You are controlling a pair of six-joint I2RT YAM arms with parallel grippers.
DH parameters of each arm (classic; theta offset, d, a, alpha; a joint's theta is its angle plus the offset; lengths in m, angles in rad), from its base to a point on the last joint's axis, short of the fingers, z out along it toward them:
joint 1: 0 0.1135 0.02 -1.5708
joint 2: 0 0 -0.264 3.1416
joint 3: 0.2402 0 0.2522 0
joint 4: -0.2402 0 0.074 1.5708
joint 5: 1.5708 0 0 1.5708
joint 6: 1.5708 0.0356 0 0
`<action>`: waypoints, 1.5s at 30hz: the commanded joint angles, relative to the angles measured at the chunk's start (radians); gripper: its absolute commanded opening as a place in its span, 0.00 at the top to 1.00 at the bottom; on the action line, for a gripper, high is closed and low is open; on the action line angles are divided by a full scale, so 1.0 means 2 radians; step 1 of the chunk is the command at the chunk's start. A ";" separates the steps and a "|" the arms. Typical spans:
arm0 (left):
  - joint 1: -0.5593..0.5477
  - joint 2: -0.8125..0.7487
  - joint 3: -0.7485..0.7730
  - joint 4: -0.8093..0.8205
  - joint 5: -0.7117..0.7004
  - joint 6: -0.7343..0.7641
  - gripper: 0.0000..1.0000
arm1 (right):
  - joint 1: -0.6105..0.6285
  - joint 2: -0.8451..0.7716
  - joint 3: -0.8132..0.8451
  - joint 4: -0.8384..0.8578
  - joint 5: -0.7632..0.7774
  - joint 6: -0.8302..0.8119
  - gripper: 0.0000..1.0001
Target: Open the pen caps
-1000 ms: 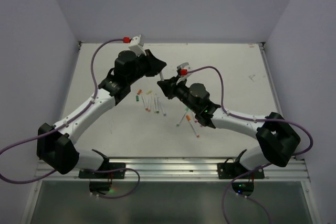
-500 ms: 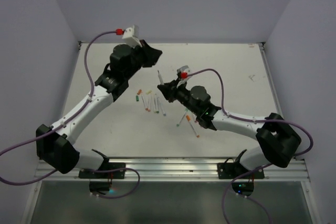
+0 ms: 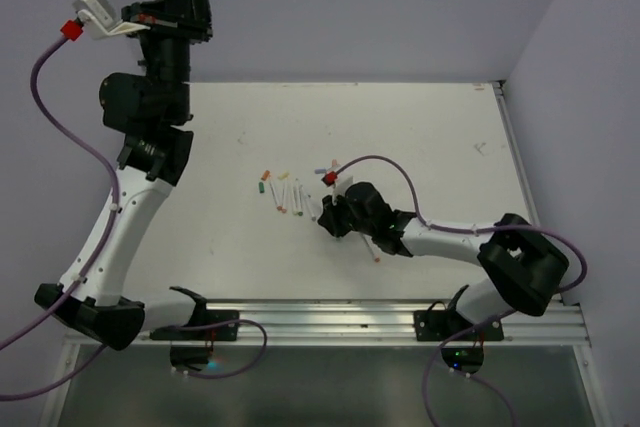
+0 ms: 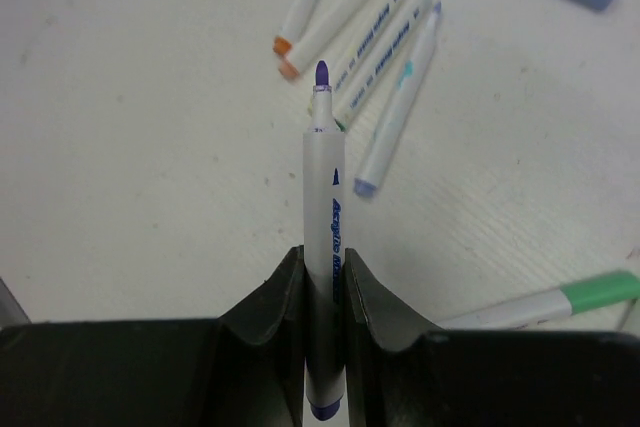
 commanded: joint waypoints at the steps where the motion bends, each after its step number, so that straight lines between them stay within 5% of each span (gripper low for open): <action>1: 0.005 -0.012 -0.036 -0.061 -0.012 0.024 1.00 | 0.001 -0.046 0.050 -0.011 0.004 -0.015 1.00; 10: 0.021 -0.060 -0.190 -0.184 0.067 0.012 1.00 | 0.001 0.002 0.120 -0.081 0.063 0.023 1.00; 22: 0.023 -0.095 -0.421 -0.185 0.166 -0.008 1.00 | -0.020 0.146 0.211 -0.146 0.104 0.090 1.00; 45: 0.023 0.025 -0.486 -0.094 0.198 -0.030 1.00 | -0.020 0.175 0.205 -0.112 0.083 0.113 0.61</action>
